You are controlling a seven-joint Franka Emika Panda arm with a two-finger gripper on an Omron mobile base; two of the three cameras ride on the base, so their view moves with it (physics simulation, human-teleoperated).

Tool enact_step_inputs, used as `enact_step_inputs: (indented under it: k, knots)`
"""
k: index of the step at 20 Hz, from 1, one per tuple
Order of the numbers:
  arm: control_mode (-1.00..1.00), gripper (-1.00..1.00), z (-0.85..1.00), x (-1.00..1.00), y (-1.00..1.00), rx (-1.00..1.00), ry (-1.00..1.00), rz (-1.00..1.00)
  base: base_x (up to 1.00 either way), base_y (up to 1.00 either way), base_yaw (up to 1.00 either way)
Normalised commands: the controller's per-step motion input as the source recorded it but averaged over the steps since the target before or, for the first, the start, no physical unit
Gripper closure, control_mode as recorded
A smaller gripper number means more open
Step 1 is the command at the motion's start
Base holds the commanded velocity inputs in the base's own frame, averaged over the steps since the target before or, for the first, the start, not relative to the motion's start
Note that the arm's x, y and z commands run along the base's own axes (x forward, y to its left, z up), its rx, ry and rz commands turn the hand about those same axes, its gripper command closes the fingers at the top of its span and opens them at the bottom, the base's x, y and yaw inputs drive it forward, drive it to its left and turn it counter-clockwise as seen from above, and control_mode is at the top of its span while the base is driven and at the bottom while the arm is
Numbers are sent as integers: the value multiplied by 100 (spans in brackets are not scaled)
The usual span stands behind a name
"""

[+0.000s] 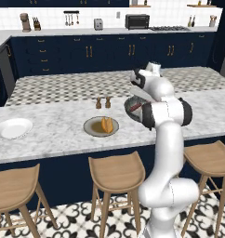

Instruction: Place one bun and one sausage from the bowl on each plate.

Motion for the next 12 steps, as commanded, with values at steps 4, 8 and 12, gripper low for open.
enact_step_inputs:
  k: [4,8,12]
  knots:
    - [-100,-100,-26,49,0,6,-15,0,0,0,0]
    - [-100,-100,-36,29,0,6,-15,0,0,0,0]
    - [-100,-100,-12,27,0,3,-3,0,0,0,0]
